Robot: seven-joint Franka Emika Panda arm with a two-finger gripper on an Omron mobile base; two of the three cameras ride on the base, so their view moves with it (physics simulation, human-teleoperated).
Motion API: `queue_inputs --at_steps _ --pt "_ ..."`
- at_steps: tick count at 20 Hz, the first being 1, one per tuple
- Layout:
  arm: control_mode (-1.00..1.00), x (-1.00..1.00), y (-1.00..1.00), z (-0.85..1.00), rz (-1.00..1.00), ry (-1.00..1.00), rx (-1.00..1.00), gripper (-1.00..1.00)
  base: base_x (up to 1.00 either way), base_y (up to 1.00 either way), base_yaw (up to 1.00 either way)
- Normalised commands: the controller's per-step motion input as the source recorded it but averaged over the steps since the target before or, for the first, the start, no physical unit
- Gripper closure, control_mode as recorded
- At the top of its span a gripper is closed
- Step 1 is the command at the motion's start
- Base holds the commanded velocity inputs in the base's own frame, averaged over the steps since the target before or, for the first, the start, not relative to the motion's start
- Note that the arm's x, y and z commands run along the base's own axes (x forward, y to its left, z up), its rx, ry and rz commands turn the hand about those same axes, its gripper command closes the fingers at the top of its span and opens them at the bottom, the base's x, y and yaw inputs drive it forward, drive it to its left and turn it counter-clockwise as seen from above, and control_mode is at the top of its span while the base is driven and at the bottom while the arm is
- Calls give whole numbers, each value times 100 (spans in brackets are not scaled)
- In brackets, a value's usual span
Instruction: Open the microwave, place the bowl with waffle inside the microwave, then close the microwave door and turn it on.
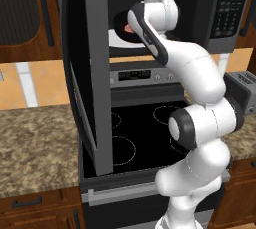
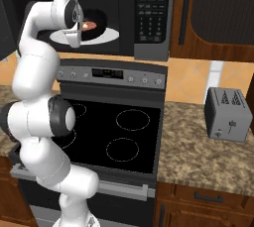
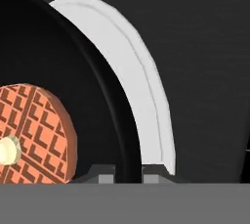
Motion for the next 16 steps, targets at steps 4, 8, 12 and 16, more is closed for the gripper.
queue_inputs --at_steps 4,8,12,16 --pt "-100 45 33 -32 0 0 0 100 0 0 0" --pt "-100 21 25 -38 0 -3 0 -100 0 0 0" --pt "-100 -7 0 -29 0 -18 0 -100 0 0 0" --pt "-100 -67 0 -3 0 -29 0 -100 0 0 0"
